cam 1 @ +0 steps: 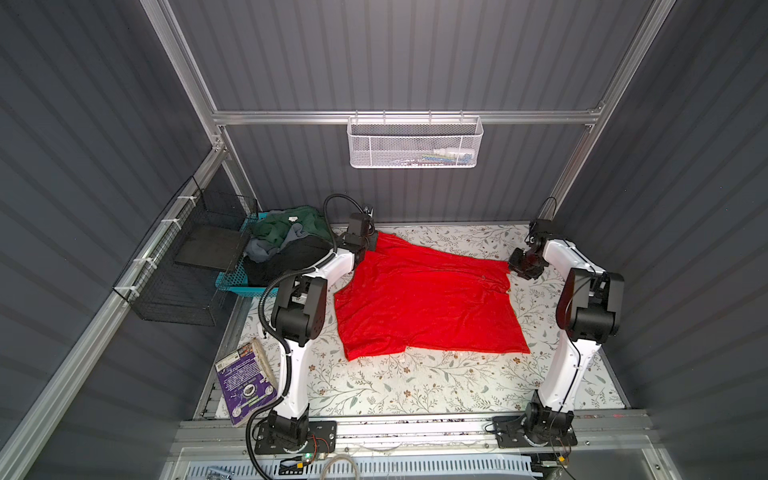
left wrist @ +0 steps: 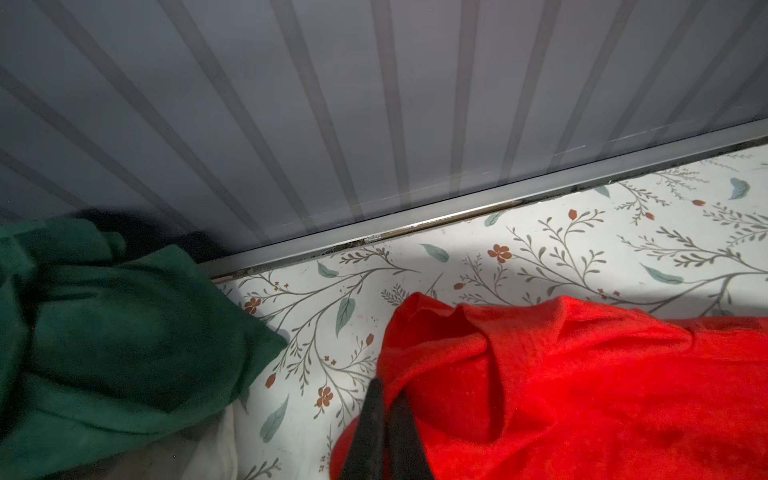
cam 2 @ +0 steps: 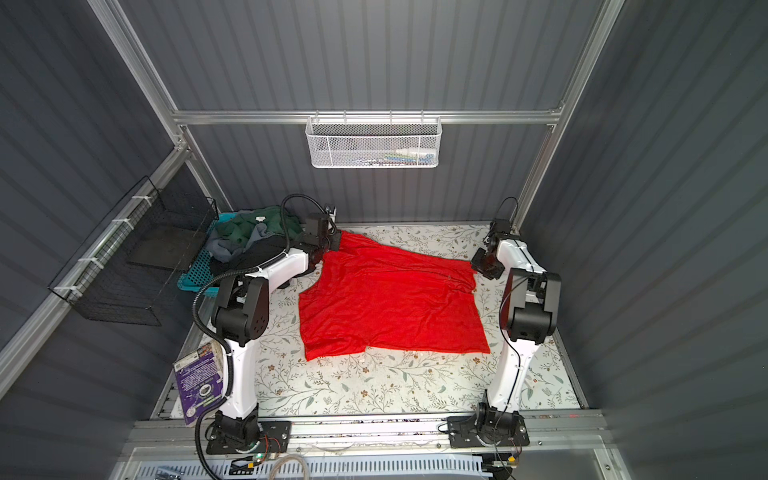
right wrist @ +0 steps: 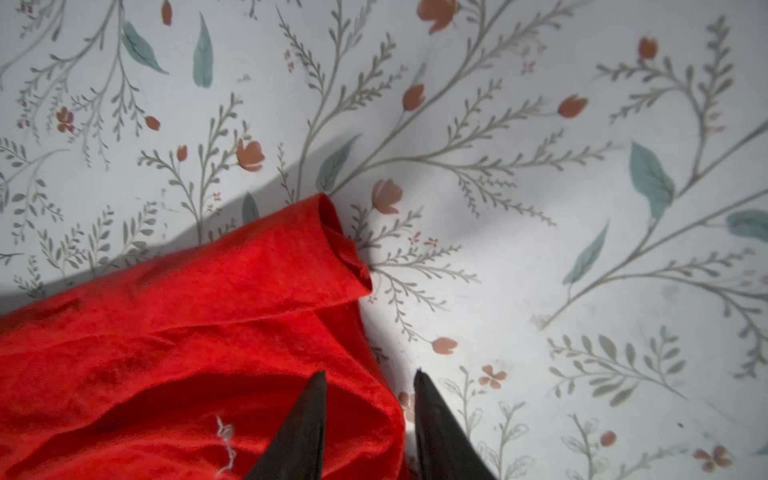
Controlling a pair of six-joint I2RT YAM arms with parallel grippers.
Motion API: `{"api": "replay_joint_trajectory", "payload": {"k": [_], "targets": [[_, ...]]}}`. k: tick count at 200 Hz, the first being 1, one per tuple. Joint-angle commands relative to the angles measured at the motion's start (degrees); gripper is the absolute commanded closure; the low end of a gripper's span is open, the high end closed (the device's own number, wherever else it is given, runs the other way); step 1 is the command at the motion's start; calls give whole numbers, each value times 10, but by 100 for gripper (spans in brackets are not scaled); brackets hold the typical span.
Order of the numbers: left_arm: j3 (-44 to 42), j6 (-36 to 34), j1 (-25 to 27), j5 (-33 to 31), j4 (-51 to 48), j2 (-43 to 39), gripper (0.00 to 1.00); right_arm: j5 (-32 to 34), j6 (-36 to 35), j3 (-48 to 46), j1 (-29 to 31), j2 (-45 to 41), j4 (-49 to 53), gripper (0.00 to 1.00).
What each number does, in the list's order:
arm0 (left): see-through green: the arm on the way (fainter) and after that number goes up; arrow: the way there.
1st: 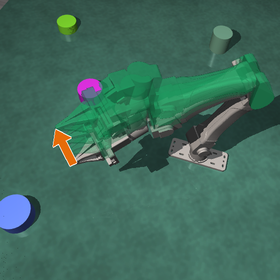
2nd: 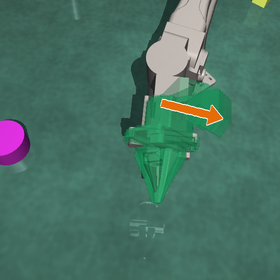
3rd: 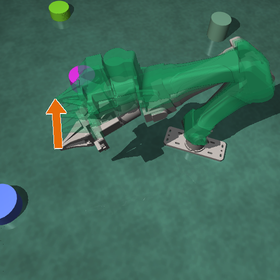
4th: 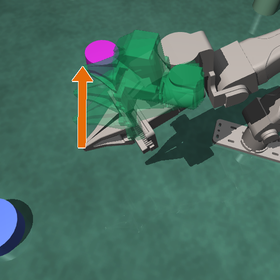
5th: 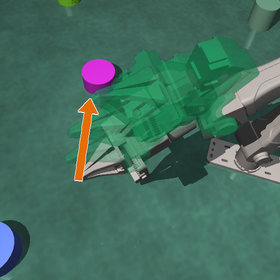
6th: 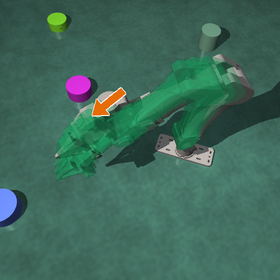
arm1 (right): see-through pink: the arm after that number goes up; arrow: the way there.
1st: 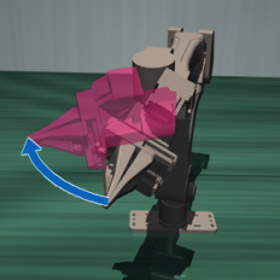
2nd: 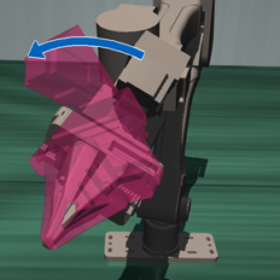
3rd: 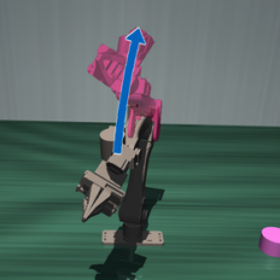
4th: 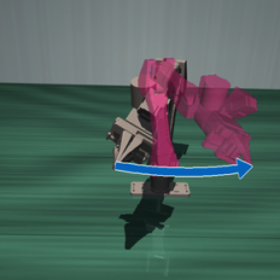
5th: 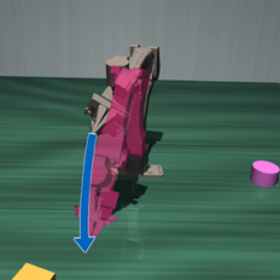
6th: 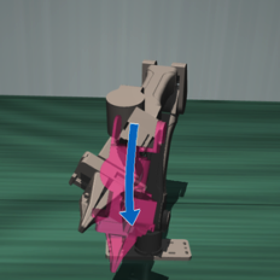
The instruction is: Fold and stack the t-shirts
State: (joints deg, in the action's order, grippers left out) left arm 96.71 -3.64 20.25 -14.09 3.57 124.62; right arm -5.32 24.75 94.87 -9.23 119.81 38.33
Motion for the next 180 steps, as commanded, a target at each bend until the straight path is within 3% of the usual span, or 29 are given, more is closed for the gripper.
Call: {"api": "replay_joint_trajectory", "payload": {"k": [1,34,138,180], "targets": [[22,9,-1,9,-8,0,100,-24,-9,38,0,39,37,63],[28,15,-1,19,-11,4,100,-15,-9,78,0,72,63,62],[36,12,-1,30,-20,12,100,-15,-18,85,1,106,46,64],[45,10,-1,31,-28,18,100,-10,-30,109,0,127,55,71]]}}
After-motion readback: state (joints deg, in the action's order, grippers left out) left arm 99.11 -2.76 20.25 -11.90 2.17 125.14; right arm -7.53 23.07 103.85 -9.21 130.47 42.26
